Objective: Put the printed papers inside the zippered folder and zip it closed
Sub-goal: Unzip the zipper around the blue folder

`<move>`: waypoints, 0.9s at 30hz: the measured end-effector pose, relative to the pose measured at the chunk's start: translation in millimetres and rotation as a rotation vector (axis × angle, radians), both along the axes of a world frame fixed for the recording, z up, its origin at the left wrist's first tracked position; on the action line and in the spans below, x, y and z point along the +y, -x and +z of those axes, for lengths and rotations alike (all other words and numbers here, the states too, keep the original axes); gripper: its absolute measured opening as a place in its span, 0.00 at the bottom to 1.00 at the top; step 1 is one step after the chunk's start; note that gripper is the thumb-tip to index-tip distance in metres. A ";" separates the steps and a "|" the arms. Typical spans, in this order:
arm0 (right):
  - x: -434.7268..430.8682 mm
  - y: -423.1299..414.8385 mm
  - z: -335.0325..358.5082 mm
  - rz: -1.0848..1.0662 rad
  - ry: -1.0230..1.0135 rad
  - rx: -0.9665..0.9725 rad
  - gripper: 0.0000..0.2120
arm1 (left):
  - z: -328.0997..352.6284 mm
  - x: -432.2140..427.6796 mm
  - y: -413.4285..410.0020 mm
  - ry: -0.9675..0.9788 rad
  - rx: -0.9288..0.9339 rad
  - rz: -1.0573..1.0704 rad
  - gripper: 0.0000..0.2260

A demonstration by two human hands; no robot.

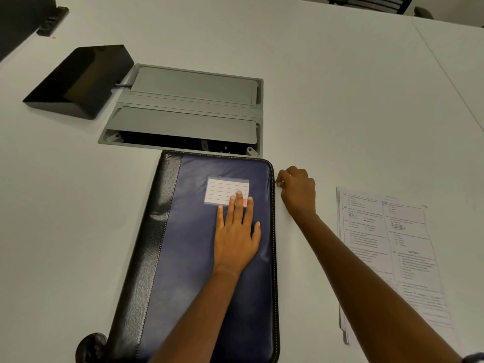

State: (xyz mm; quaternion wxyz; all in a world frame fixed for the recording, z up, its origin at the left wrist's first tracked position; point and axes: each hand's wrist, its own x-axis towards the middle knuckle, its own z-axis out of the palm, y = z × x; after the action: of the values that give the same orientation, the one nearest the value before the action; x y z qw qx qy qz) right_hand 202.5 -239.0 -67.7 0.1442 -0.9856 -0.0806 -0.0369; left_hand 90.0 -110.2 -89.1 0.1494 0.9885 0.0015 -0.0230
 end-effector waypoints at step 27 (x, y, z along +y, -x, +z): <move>-9.5 104.9 -8.3 0.003 -0.205 -0.030 0.07 | -0.6 -2.4 -1.7 -0.065 -0.019 0.019 0.26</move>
State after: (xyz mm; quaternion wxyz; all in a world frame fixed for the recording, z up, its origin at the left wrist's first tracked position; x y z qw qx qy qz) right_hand 97.6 -248.5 -76.0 0.2432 -0.9649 -0.0800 -0.0594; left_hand 91.7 -112.6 -89.8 0.1174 0.9929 0.0104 -0.0123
